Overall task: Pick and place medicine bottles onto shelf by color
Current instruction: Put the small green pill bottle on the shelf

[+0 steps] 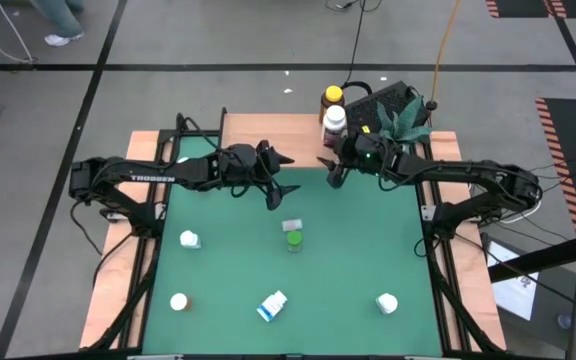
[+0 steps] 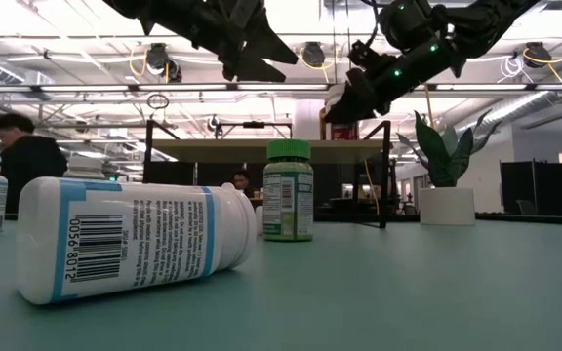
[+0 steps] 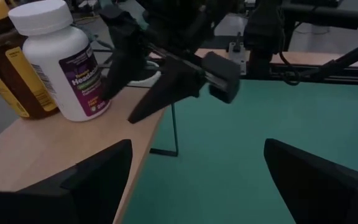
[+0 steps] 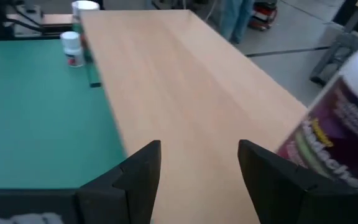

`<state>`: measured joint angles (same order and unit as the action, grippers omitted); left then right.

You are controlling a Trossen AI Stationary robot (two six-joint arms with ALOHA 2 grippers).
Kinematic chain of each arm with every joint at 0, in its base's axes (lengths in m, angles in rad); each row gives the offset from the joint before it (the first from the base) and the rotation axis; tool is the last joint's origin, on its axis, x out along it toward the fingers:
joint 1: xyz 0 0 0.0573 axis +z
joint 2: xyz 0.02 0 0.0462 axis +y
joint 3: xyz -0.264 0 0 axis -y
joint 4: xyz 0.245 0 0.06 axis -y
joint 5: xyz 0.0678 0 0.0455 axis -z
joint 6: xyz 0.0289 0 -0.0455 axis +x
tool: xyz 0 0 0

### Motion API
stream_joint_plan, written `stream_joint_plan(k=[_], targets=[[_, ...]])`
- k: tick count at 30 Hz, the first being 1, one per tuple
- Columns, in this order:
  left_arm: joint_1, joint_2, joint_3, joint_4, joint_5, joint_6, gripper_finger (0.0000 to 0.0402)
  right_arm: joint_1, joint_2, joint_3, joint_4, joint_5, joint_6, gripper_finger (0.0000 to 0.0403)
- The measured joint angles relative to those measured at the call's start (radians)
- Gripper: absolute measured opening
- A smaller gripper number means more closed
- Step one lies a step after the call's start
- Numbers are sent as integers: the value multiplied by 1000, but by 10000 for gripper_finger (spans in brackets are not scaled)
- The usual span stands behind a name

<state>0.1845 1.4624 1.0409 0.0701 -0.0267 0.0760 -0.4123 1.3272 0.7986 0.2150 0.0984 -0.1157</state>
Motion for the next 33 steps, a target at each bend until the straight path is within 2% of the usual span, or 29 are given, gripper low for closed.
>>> stream_joint_plan(k=[7, 12, 18, 27, 33], targets=[[0, 0, 0, -25, -1, 5, 367, 77, -91, -1, -66, -4, 39, 208], [1, 0, 0, -25, -1, 4, 367, 141, -132, -1, -115, -105, 95, 211], [-5, 0, 0, -94, -2, -8, 367, 233, -156, -1, -321, -127, 154, 229], [-11, 0, 0, -148, -43, -37, 367, 368, -167, -1, -728, -117, 502, 232], [-12, 0, 0, -142, -54, -34, 367, 556, -179, 0, -872, -69, 674, 231]])
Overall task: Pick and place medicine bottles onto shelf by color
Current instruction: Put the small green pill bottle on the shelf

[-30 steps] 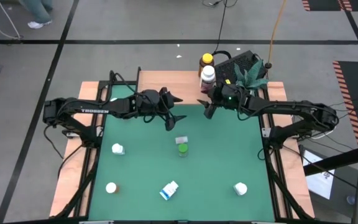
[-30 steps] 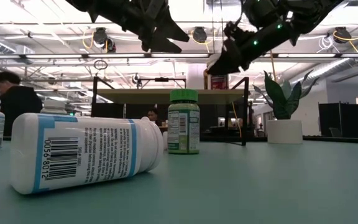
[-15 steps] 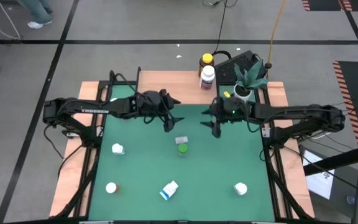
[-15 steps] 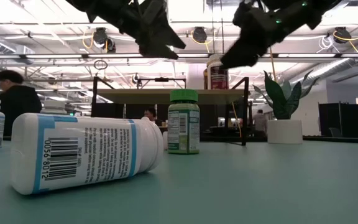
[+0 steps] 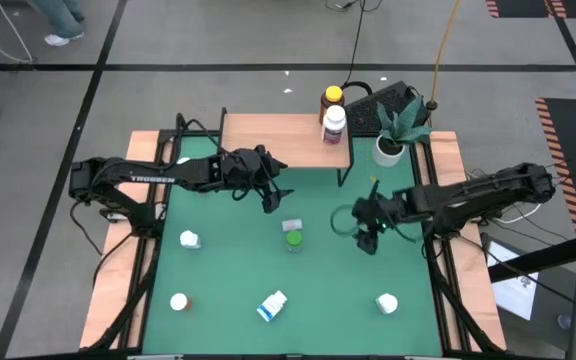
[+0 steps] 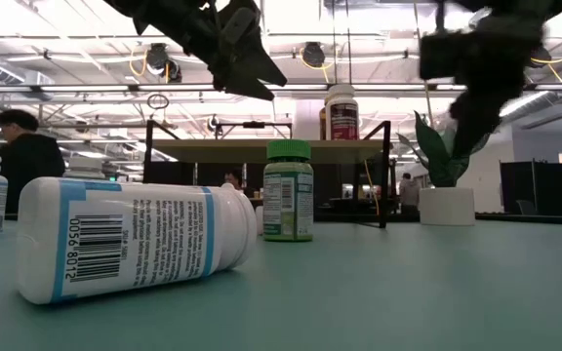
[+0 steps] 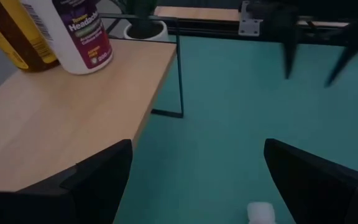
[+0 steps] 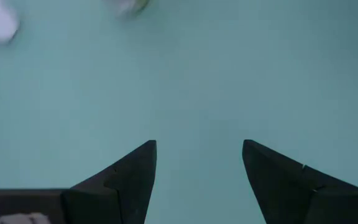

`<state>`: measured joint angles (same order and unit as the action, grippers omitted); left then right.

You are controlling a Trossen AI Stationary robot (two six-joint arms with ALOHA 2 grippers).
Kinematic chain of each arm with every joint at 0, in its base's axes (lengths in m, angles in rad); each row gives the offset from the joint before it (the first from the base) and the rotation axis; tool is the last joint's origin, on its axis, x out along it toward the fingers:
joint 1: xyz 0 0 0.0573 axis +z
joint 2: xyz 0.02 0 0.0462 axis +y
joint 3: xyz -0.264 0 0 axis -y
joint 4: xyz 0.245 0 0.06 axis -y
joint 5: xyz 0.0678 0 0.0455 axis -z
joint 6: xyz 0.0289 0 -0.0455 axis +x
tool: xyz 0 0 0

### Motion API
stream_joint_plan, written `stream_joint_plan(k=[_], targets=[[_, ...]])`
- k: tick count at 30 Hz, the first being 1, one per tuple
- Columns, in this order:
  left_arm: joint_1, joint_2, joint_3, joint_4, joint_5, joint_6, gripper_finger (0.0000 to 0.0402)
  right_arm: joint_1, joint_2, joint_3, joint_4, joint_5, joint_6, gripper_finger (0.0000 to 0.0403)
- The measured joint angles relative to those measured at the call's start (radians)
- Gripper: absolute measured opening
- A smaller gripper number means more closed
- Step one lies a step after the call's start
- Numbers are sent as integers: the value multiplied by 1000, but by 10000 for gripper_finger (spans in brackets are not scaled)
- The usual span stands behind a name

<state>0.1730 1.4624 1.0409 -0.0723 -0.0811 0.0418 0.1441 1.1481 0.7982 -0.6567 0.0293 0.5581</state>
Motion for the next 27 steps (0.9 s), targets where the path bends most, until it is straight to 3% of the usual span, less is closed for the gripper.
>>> stream_joint_plan(k=[4, 9, 13, 16, 18, 27], targets=[[0, 0, 0, -2, -2, 11, 367, 134, -7, 0, 10, 54, 85, 231], [1, 0, 0, 0, -26, 20, 367, 216, 0, -4, 121, 312, 57, 231], [2, 0, 0, 19, -38, 15, 367, 220, 22, -107, 551, 386, -195, 232], [2, -9, 0, 13, -46, 24, 367, 191, 55, -211, 997, 335, -383, 235], [2, -14, 1, 14, -56, 36, 367, 145, 85, -251, 1154, 256, -433, 238], [31, -45, 1, 27, -61, 61, 367, -82, 296, -216, 1337, -10, -458, 256]])
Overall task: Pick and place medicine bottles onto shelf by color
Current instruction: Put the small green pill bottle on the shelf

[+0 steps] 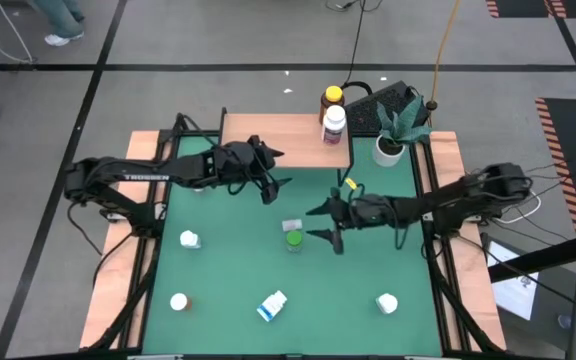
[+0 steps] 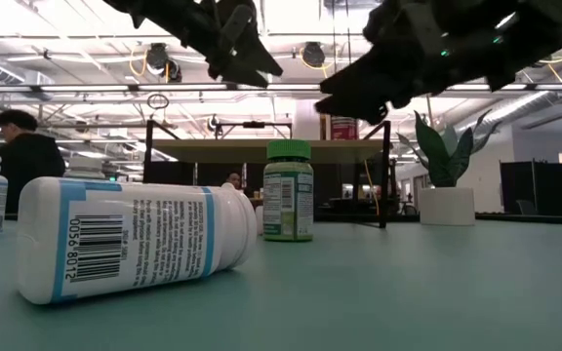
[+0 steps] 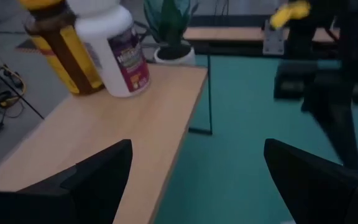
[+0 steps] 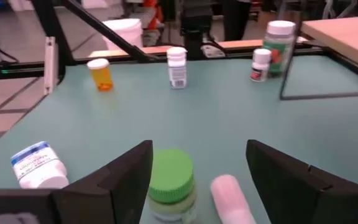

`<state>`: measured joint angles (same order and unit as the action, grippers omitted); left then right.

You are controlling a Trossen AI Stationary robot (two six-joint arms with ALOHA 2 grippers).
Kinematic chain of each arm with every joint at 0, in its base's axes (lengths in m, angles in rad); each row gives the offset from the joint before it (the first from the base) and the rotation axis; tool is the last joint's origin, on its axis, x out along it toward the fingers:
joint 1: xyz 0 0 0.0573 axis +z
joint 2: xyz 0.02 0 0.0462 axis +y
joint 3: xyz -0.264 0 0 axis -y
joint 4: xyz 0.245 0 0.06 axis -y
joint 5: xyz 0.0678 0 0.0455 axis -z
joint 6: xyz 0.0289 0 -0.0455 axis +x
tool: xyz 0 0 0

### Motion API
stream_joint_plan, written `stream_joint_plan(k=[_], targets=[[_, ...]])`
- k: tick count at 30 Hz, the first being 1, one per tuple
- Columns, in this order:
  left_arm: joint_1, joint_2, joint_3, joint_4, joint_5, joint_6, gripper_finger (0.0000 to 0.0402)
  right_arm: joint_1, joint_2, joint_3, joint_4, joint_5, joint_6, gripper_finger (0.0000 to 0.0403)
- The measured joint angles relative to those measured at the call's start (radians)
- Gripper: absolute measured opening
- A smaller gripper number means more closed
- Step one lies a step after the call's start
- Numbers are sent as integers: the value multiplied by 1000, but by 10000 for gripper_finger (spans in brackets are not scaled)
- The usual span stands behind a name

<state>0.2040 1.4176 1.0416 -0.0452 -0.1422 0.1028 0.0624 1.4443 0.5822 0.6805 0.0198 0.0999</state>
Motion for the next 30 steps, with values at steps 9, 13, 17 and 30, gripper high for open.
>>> stream_joint_plan(k=[9, 13, 17, 30], targets=[[10, 1, 0, -5, -1, 9, 367, -37, 223, 126, 12, -105, -7, 296], [10, 1, 0, -24, -5, -11, 367, -36, 271, 154, 12, -170, -30, 306], [10, 1, 0, -36, -5, -16, 367, -36, 288, 155, 11, -205, 0, 305], [10, 1, 0, -42, -4, -38, 367, -28, 311, 155, 4, -205, -19, 256]])
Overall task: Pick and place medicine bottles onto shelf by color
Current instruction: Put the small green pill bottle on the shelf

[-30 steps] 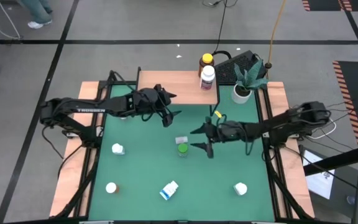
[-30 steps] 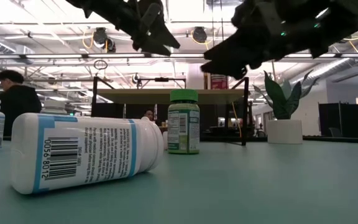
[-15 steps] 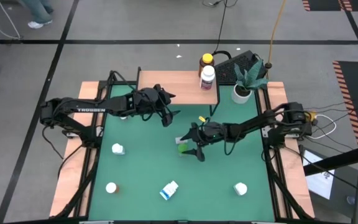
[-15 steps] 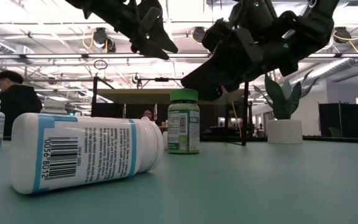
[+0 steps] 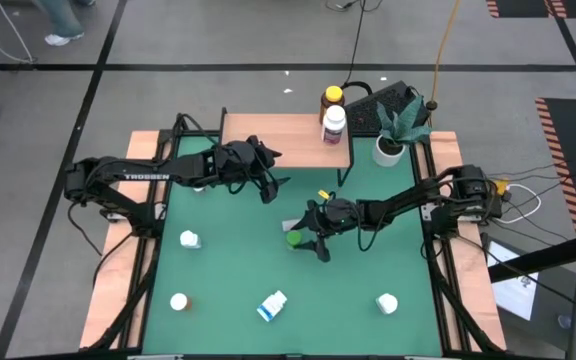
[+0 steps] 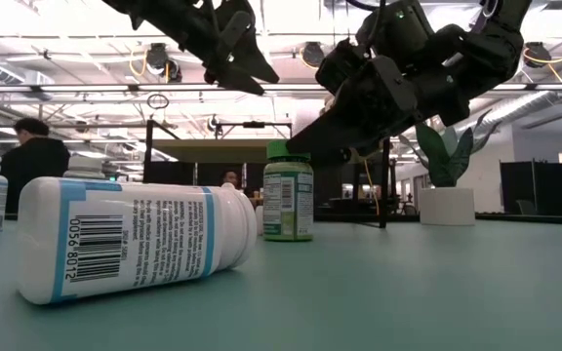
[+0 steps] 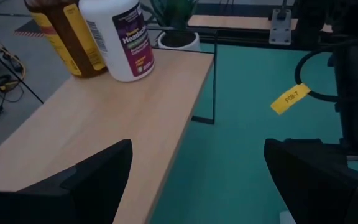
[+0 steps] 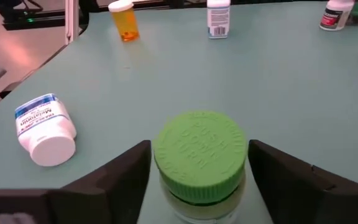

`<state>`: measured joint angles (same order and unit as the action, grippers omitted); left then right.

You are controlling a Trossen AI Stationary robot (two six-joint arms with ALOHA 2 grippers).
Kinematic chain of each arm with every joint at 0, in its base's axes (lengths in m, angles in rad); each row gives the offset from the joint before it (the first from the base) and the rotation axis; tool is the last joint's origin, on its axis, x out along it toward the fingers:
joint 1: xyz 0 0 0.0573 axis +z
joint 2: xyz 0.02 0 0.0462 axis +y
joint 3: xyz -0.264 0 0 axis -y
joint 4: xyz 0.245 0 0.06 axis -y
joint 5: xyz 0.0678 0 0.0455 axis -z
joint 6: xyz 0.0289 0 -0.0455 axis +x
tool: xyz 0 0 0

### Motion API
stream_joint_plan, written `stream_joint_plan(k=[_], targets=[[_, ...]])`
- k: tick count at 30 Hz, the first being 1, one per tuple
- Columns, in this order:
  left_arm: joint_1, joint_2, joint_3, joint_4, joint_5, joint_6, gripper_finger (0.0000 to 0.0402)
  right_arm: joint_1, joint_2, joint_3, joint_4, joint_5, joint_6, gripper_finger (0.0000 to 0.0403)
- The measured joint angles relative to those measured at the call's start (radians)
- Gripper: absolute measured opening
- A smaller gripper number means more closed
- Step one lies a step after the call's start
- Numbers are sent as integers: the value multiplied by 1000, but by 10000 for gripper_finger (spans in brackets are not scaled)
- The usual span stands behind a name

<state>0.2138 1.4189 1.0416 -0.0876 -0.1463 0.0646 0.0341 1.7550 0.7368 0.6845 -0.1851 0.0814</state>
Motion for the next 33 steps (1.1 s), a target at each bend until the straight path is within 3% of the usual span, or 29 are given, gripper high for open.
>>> stream_joint_plan(k=[6, 11, 16, 19, 23, 26, 33], targets=[[0, 0, 0, -10, 0, -8, 367, -2, 0, 0, 5, -1, -7, 192], [0, 0, 0, -31, 0, -8, 367, -5, -73, 0, -35, -38, -19, 190], [0, 0, 0, -78, 32, 30, 367, -16, -260, 0, -179, -134, -90, 204], [0, 0, 0, -89, 123, 48, 367, -26, -379, 0, -276, -133, -157, 202], [-14, 13, 0, -30, 356, 72, 367, -48, -504, 0, -323, -138, -217, 198], [-44, 52, -1, 47, 507, 101, 367, -63, -560, 0, -305, -200, -240, 200], [-100, 151, -2, 197, 585, 179, 367, -68, -589, 0, -293, -266, -251, 199]])
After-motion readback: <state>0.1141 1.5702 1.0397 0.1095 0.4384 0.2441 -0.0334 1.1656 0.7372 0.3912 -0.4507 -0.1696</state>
